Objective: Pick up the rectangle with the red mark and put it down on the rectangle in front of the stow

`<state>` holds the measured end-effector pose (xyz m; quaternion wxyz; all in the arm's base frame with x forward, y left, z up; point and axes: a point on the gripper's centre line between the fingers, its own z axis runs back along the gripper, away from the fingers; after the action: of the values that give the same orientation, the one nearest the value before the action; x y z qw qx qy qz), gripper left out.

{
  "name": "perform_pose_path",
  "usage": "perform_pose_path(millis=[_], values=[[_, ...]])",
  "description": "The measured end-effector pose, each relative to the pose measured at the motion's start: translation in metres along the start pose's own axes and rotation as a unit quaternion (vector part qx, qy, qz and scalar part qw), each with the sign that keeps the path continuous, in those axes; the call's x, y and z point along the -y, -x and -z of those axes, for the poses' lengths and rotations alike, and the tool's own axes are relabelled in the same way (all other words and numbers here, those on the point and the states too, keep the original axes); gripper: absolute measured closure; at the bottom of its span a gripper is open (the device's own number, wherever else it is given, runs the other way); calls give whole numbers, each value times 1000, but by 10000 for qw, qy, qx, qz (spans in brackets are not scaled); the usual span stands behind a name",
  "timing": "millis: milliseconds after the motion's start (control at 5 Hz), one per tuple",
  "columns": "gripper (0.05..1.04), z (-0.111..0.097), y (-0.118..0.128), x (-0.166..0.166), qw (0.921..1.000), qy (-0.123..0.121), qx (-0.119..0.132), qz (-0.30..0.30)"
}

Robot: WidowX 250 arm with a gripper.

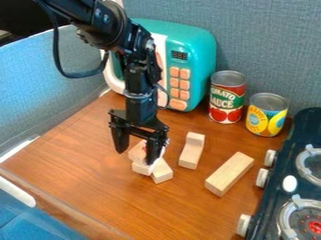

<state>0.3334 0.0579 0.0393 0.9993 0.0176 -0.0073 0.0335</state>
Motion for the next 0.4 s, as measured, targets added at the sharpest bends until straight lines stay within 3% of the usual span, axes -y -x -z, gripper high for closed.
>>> perform_pose_path(millis=[200,400], values=[[397,0,-2,0,10000,-4,61,-15],[534,1,-1,0,9999,6,123,-84]])
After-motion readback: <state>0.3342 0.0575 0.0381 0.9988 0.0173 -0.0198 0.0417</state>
